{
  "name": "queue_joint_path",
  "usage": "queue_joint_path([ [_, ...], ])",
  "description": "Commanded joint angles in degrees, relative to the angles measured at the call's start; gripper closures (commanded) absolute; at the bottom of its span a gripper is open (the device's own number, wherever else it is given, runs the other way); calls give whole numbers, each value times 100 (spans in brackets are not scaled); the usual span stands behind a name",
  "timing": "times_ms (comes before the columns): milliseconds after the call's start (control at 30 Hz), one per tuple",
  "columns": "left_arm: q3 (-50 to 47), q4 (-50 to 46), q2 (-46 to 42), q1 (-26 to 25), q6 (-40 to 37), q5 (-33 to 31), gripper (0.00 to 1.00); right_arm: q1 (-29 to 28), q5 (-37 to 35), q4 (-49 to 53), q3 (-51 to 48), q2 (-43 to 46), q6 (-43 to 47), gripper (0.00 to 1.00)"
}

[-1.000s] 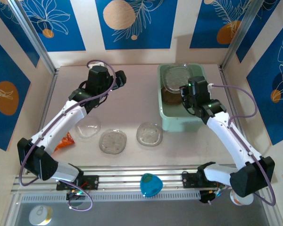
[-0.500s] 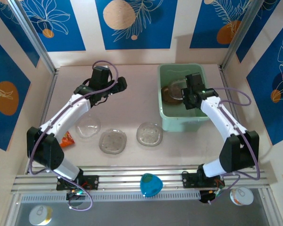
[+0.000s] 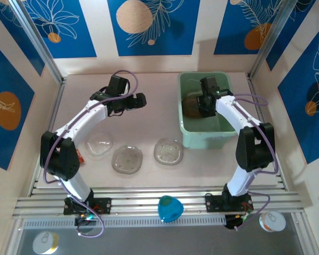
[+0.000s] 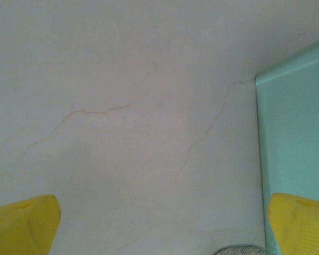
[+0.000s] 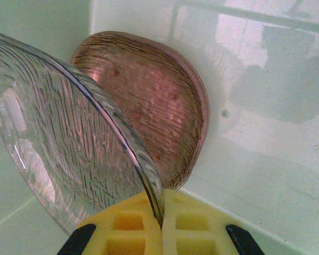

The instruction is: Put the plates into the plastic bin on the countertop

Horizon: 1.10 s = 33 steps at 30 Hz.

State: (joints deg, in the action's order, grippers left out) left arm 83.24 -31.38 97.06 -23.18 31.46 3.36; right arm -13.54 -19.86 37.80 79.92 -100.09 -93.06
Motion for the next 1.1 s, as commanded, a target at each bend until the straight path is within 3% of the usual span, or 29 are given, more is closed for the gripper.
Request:
queue_joint_path([
  [0, 243, -371, 144, 68, -256, 366, 1, -51, -82, 216, 246, -219, -228, 100],
  [367, 160, -887, 330, 42, -379, 851, 5, -135, -258, 315, 572, -881, -376, 100],
  [500, 10, -907, 229, 34, -344, 919, 5, -101, -133, 184, 549, -1003, -393, 92],
  [733, -125, -1100, 295, -111, -435, 1298, 6, -79, -56, 66, 551, -981, -359, 47],
  [1067, -41, -1278, 376, -411, -747, 1696, 10, -81, -25, 68, 657, -467, -41, 11],
])
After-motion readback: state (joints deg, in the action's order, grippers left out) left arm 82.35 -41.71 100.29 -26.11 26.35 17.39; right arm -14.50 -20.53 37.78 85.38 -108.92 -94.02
